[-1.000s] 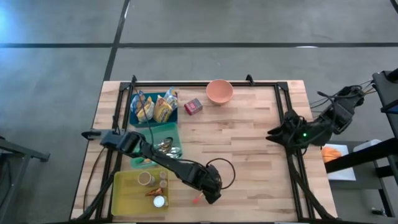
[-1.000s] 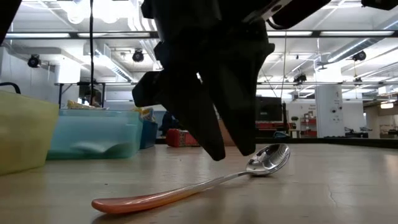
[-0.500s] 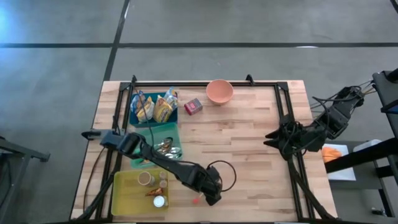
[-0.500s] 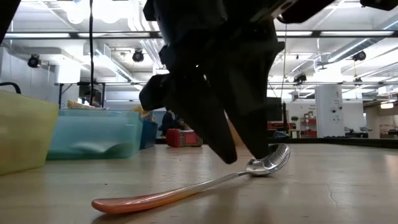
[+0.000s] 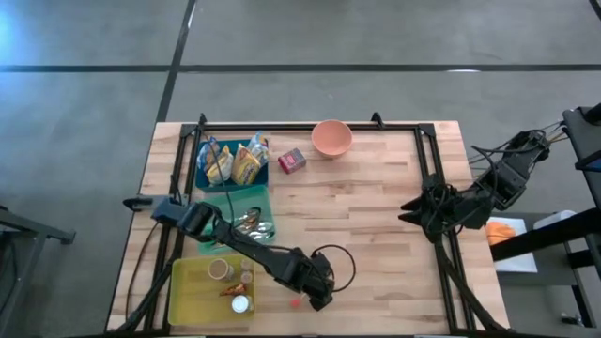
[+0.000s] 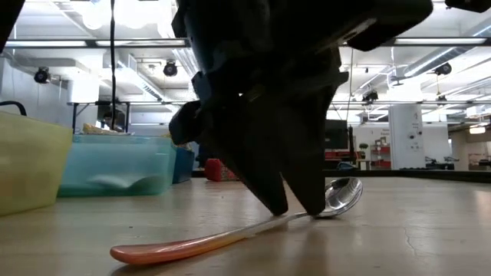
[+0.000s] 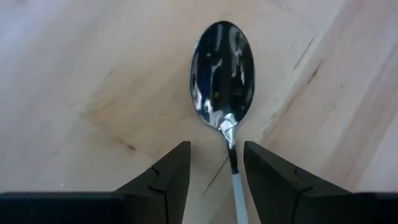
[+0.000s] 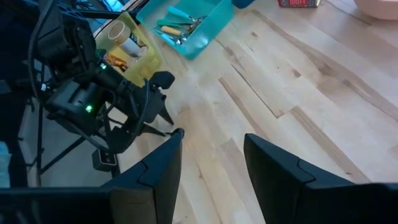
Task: Pick & Place Food Item
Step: Put the orange spoon into the light blue bin
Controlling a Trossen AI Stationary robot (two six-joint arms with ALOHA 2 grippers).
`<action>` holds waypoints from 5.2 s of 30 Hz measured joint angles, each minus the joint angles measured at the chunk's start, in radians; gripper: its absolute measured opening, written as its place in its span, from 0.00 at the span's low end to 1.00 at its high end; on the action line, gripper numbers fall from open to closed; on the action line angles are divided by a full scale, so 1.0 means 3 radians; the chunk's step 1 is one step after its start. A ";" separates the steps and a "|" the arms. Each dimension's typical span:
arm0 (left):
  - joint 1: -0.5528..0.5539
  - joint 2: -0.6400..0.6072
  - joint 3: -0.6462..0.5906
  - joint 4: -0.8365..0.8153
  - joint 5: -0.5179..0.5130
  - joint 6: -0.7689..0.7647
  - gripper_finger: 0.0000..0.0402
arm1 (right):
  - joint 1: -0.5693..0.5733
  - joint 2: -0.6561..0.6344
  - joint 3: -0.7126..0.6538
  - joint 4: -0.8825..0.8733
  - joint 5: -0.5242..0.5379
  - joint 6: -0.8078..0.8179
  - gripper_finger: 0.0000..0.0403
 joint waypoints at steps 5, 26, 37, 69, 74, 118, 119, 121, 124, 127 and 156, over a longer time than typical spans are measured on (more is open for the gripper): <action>-0.0006 0.0003 0.0004 0.0155 0.0073 -0.0027 0.39 | 0.0000 0.0001 0.0000 0.0001 -0.0019 0.0001 0.42; 0.0008 0.0006 -0.0015 -0.0477 0.0009 0.0051 0.26 | 0.0001 0.0027 0.0000 0.0006 -0.0103 -0.0008 0.42; 0.0050 0.0001 -0.0019 -0.0502 0.0210 0.0147 0.01 | 0.0001 0.0027 0.0000 0.0006 -0.0103 -0.0010 0.42; 0.0079 -0.1096 0.0169 -0.1438 0.0071 -0.0039 0.00 | 0.0001 0.0024 -0.0014 0.0006 -0.0100 -0.0095 0.42; 0.0149 -0.1505 0.0166 -0.1898 -0.0036 -0.0048 0.00 | 0.0001 0.0034 -0.0090 0.0015 -0.0093 -0.0060 0.42; 0.1011 -0.3261 -0.3140 -0.0708 0.0839 0.0955 0.00 | 0.0000 0.0259 -0.0163 0.0189 0.0192 0.0352 0.42; 0.1021 -0.3261 -0.3174 -0.0655 0.0840 0.0960 0.00 | 0.0000 0.0278 -0.0163 0.0189 0.0192 0.0353 0.42; 0.1043 -0.3261 -0.3225 -0.0583 0.0853 0.0960 0.00 | 0.0000 0.0312 -0.0163 0.0191 0.0192 0.0355 0.42; 0.1060 -0.3261 -0.3260 -0.0547 0.0864 0.0960 0.00 | 0.0000 0.0346 -0.0163 0.0191 0.0192 0.0354 0.42; 0.1078 -0.3261 -0.3293 -0.0498 0.0870 0.1009 0.00 | 0.0000 0.0354 -0.0163 0.0201 0.0192 0.0354 0.42; 0.1167 -0.3145 -0.3669 -0.0016 0.0781 0.1110 0.00 | -0.0001 0.0352 -0.0163 0.0277 0.0212 0.0352 0.42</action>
